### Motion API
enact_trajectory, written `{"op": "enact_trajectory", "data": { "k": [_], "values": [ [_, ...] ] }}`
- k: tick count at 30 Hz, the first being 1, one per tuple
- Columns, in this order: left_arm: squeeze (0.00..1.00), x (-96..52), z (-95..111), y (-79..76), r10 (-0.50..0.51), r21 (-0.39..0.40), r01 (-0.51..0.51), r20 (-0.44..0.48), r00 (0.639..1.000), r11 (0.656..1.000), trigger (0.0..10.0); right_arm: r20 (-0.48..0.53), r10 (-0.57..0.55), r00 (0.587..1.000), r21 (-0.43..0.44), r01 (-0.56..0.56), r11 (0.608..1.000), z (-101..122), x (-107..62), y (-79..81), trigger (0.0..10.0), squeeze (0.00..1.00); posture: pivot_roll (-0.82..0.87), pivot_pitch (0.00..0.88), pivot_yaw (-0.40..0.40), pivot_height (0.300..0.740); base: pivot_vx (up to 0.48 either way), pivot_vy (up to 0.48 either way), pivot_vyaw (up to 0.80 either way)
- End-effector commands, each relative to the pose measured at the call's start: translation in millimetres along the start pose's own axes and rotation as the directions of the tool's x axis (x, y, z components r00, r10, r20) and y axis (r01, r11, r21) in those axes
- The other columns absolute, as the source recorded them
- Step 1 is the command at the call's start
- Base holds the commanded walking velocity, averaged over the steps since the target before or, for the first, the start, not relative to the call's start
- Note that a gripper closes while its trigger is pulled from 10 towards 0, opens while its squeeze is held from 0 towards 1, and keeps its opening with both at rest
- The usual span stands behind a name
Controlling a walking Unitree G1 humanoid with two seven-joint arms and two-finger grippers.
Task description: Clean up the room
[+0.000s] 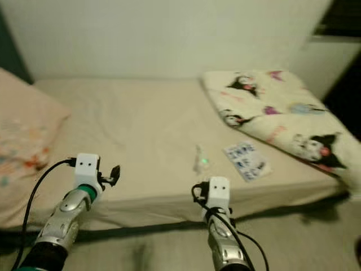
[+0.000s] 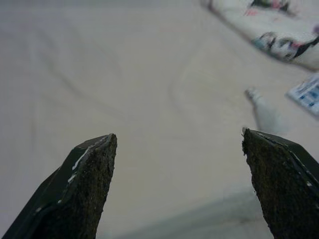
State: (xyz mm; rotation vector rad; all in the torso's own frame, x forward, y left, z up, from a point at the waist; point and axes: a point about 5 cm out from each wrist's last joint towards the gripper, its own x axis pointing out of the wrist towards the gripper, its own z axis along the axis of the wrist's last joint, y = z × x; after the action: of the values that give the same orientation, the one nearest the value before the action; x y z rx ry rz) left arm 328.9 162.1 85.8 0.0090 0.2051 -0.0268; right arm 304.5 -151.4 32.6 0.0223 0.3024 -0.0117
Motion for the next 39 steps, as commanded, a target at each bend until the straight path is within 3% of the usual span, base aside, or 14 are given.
{"op": "enact_trajectory", "data": {
  "k": [1,5,12,21,25,33,39],
  "values": [
    [0.0,-3.9,-4,4.9,0.021,0.014,-0.021,0.004,1.0,1.0,10.0,-0.022,0.043,0.999,-0.017,-0.044,0.999,-2,1.6,8.1,10.0,0.0,0.11,0.009,-0.046,0.74,0.0,0.0,0.0],
    [0.0,-8.5,-6,4.3,0.018,0.017,-0.018,0.014,1.0,1.0,10.0,-0.038,0.074,0.997,-0.017,-0.074,0.997,-2,4.1,12.8,10.0,0.0,0.12,0.0,-0.046,0.74,0.0,0.0,0.0],
    [0.0,-10.3,-13,-11.0,-0.03,0.023,0.03,0.002,1.0,0.999,10.0,-0.032,0.037,0.999,-0.007,-0.038,0.999,1,5.6,3.8,10.0,0.0,0.1,0.0,-0.028,0.74,0.0,0.0,0.0],
    [0.0,-10.3,-11,-12.1,-0.046,0.007,0.046,0.017,0.999,0.999,10.0,-0.061,0.029,0.998,-0.014,-0.03,0.999,-13,-1.8,-1.7,10.0,0.0,0.09,0.0,-0.035,0.74,0.0,-0.027,0.0],
    [0.0,-11.7,-13,-14.9,-0.077,0.057,0.077,0.003,0.997,0.995,10.0,-0.06,0.021,0.998,-0.007,-0.021,1.0,-14,-2.3,-2.6,10.0,0.0,0.08,0.0,-0.029,0.74,0.0,-0.48,0.0],
    [0.0,-11.6,-15,-14.1,-0.051,-0.009,0.051,-0.014,0.999,0.999,10.0,-0.067,0.017,0.998,-0.003,-0.017,1.0,-16,-4.0,-3.4,10.0,0.0,0.09,0.0,-0.025,0.74,0.0,-0.12,0.0],
    [0.0,-11.0,-13,-13.1,-0.062,0.007,0.062,-0.012,0.998,0.998,10.0,-0.063,0.006,0.998,0.005,-0.006,1.0,-15,-3.1,-4.4,10.0,0.0,0.1,0.0,-0.011,0.74,0.0,0.0,0.0]
  ]
}}
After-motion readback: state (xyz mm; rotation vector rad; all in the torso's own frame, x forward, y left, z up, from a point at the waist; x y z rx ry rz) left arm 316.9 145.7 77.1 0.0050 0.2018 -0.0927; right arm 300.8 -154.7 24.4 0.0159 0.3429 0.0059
